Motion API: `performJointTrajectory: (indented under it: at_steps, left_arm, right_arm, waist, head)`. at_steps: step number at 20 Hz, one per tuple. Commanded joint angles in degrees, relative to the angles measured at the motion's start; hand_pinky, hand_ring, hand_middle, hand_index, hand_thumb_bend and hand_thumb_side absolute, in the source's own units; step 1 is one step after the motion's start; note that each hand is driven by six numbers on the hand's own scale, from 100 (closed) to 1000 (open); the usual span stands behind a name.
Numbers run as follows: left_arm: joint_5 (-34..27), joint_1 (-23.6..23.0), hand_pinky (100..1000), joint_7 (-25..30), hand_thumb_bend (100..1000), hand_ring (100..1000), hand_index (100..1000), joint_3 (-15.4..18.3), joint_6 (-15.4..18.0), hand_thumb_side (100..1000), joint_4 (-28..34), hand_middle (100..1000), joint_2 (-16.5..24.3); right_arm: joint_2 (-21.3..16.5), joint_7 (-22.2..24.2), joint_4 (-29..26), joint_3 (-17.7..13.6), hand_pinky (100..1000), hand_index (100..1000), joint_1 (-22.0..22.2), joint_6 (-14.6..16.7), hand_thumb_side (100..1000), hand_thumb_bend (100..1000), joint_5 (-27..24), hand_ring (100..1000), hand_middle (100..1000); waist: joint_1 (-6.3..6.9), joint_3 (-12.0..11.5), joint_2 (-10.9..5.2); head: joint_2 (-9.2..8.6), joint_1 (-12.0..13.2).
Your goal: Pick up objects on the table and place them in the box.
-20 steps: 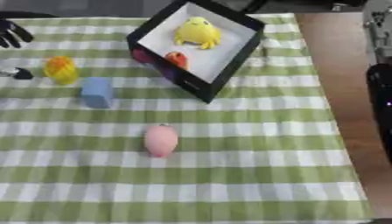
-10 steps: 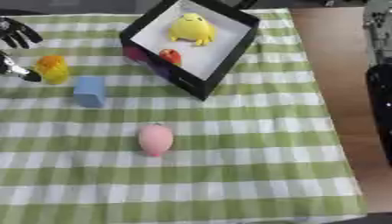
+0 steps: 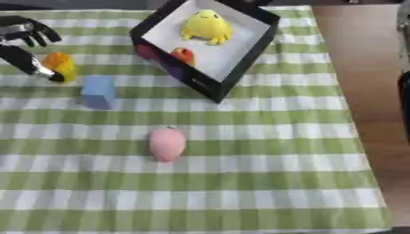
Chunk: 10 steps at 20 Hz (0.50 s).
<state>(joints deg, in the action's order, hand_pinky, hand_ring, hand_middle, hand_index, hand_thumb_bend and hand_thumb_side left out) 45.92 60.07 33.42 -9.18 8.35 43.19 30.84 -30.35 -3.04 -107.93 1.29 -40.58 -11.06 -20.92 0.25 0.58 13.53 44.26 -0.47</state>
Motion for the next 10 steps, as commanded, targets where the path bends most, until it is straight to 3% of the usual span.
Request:
performJointTrajectory:
  at_steps: [1, 5, 10]
  left_arm:
    - [3.0, 1.5, 780, -1.6, 680, 782, 841, 1.0, -0.5, 275, -0.8, 781, 0.3]
    - [5.8, 1.5, 769, -3.4, 544, 770, 830, 2.1, -1.4, 227, -2.3, 765, -0.4]
    - [5.3, 1.4, 740, -3.4, 345, 729, 770, 2.2, -1.5, 155, -2.7, 722, -0.9]
  right_arm:
    - [-0.7, 0.3, -0.4, -0.1, 970, 844, -1.2, 0.1, 308, 225, 0.3, 810, 845]
    - [-0.7, 0.4, -0.2, -0.2, 970, 844, -1.1, 0.0, 310, 225, 0.5, 810, 845]
    - [-0.7, 0.4, 0.0, -0.2, 971, 845, -1.0, -0.1, 311, 223, 0.6, 810, 845]
  waist:
    - [-0.53, 0.2, 0.14]
    - [-0.57, 0.5, 0.34]
    - [-0.56, 0.7, 0.43]
  head:
    - [-0.14, 0.5]
    - [-0.14, 1.0]
    - [-0.14, 1.2]
